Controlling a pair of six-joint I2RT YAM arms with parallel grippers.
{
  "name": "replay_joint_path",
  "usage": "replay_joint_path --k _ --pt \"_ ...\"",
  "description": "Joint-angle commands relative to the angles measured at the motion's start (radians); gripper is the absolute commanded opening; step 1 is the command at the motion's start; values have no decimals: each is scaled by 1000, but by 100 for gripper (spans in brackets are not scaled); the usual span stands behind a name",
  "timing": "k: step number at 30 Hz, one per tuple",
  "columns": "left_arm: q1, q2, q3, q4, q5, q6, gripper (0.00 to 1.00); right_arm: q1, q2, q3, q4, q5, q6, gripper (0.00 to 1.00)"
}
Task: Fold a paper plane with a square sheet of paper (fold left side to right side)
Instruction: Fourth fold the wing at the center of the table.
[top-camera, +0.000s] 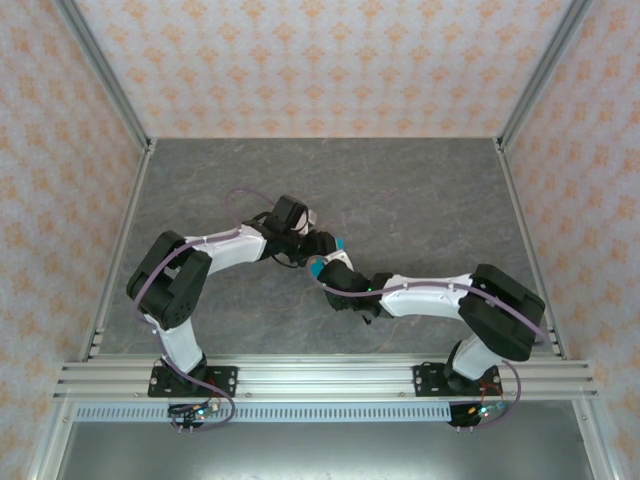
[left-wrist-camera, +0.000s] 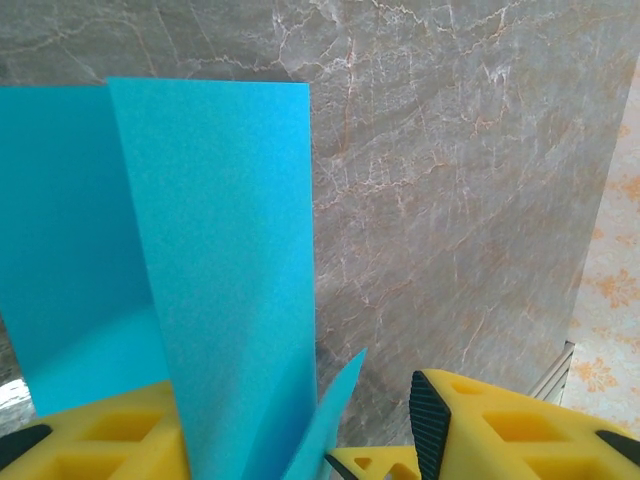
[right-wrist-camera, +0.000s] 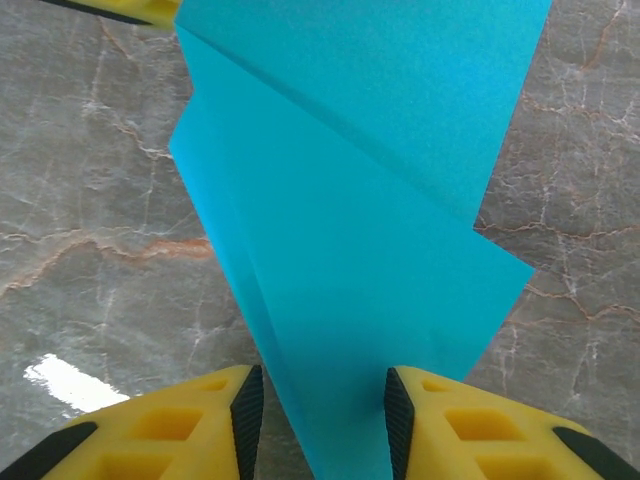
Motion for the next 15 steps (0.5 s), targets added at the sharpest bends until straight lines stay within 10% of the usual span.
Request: replay_joint_path --k 1,15 --pt "-4 -17 25 -32 -6 -8 53 5 14 30 -23 60 -5 38" --pt "-4 -27 25 -51 -14 5 54 5 42 47 -50 66 5 27"
